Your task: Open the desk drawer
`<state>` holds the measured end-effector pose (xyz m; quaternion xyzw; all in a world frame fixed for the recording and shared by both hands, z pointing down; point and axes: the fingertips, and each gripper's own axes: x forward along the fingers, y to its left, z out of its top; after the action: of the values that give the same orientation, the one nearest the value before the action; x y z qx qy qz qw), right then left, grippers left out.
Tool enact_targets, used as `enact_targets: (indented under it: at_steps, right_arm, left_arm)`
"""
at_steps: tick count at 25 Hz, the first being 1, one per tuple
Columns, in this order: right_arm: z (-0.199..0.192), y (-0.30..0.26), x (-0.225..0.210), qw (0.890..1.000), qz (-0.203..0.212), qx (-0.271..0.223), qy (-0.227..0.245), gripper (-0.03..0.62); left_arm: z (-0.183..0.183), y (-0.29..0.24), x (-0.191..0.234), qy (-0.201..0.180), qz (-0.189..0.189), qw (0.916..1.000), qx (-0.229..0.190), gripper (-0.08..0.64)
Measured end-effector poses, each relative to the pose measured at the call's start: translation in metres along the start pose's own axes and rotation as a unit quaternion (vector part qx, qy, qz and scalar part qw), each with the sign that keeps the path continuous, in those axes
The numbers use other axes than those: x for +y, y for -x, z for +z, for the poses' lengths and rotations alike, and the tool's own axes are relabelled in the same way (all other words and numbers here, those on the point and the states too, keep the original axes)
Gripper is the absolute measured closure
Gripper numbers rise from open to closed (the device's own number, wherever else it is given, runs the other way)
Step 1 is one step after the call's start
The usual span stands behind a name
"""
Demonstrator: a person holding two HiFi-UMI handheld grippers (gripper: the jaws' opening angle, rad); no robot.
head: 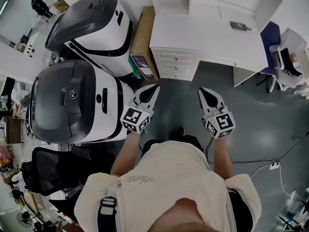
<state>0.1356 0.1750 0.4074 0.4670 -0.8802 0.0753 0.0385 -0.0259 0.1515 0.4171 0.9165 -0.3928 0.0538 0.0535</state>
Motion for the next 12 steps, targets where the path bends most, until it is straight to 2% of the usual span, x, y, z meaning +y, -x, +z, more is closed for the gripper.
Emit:
enact_targets:
  at_steps: [3, 7, 12]
  right_arm:
    - [0.005, -0.008, -0.014, 1.0, 0.002, -0.007, -0.002, 0.598]
    - [-0.002, -0.017, -0.025, 1.0, 0.01, 0.01, -0.013, 0.598]
    - [-0.012, -0.03, -0.021, 0.999, 0.023, 0.021, -0.014, 0.598]
  left_arm:
    - [0.0, -0.012, 0.005, 0.006, 0.01, 0.9999, 0.004, 0.56]
    - [0.001, -0.019, 0.011, 0.014, 0.02, 0.9997, 0.006, 0.56]
    - [-0.015, -0.021, 0.022, 0.033, 0.024, 0.9991, 0.012, 0.56]
